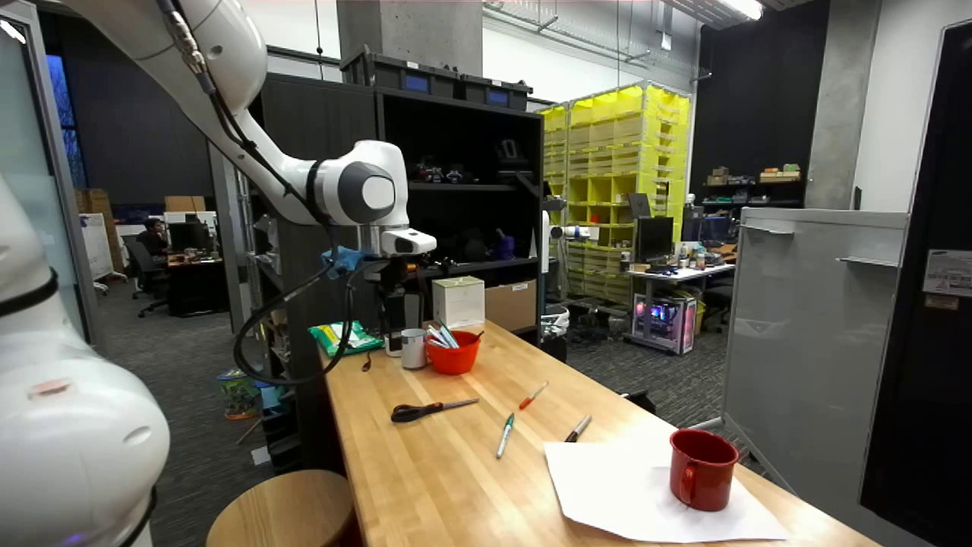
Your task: Remove one marker from the orange bowl
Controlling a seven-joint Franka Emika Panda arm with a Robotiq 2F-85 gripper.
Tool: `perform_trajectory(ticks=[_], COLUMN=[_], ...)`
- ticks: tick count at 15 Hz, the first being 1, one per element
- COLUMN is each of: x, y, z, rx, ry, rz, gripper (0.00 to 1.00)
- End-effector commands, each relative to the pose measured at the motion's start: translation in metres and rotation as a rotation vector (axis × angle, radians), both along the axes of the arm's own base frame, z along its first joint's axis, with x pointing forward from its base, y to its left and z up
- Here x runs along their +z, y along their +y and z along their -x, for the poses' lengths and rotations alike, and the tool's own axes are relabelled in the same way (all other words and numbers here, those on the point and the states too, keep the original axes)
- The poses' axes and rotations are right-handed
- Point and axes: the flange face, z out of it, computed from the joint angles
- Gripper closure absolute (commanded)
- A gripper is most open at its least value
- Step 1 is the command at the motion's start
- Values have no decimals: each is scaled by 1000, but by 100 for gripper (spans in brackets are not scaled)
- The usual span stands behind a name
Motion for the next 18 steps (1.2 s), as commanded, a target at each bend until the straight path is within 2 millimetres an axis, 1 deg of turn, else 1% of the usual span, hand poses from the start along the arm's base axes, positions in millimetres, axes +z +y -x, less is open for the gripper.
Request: perform_trajectory(ticks=[1,3,5,7,11,15,18], x=[0,0,3,0,-8,-21,-31], y=[0,0,-4,-5,-9,-11,-9], z=[0,0,-4,-18,-59,-108,-146], rx=[0,0,-8,-11,-31,-23,-10], ry=[1,0,-21,-44,-121,-157,-153], rz=[0,0,-39,-81,-250,-436,-530], gripper=[0,0,0,0,0,0,0])
